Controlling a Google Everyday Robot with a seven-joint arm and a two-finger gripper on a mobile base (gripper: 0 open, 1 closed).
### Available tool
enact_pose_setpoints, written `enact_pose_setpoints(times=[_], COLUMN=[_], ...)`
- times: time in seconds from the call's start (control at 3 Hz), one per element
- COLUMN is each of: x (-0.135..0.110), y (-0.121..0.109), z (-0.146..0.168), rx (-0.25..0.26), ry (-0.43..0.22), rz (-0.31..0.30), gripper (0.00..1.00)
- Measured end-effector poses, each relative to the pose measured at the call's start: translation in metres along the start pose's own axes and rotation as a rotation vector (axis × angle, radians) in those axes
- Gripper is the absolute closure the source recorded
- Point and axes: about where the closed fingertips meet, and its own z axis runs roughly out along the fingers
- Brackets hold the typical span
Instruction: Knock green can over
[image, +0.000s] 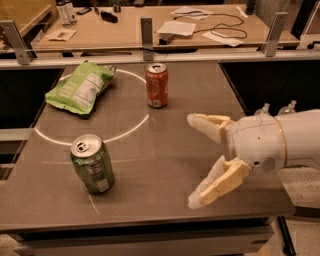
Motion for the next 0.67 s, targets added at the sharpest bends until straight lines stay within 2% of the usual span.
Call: enact_pose_setpoints(times=[0.33,0.67], x=[0.008,0.024], y=[0.018,0.020], z=[0.035,0.070], rx=[-0.074,-0.103], ry=[-0.030,-0.034], rz=[-0.005,0.020], gripper=[0.00,0.00])
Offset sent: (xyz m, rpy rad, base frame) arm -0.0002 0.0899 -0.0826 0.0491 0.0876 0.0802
